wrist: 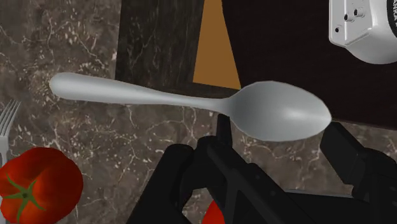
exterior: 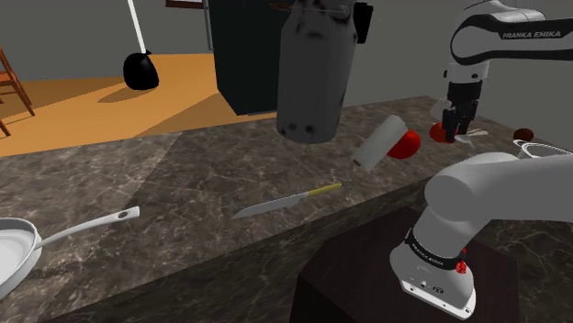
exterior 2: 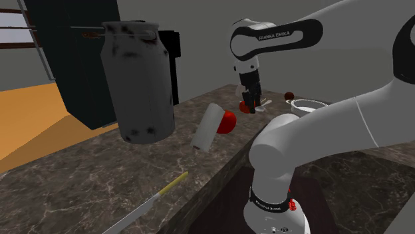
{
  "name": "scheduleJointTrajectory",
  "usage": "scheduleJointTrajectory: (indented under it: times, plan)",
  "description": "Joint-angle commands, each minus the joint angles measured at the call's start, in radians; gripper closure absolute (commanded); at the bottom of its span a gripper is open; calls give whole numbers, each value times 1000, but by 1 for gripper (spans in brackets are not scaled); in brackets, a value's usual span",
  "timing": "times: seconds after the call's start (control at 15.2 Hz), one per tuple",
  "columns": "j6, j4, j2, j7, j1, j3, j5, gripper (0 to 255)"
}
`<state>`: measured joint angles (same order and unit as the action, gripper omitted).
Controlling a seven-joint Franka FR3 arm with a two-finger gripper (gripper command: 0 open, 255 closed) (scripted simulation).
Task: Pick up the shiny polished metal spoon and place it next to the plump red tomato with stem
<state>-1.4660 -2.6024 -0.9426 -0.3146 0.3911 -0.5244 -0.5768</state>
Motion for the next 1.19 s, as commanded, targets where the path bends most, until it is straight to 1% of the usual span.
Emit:
scheduleJointTrajectory:
  times: [0.0,0.33,0.59,0.86,1.12]
  plan:
    - [-7,26,11,-54,17,-52,-51,255]
    - [-44,111,69,-172,30,-184,-150,255]
    - [-82,197,130,-263,17,-294,-209,255]
    - [-125,298,202,-353,-21,-416,-249,255]
    - [-171,415,279,-444,-90,-557,-268,255]
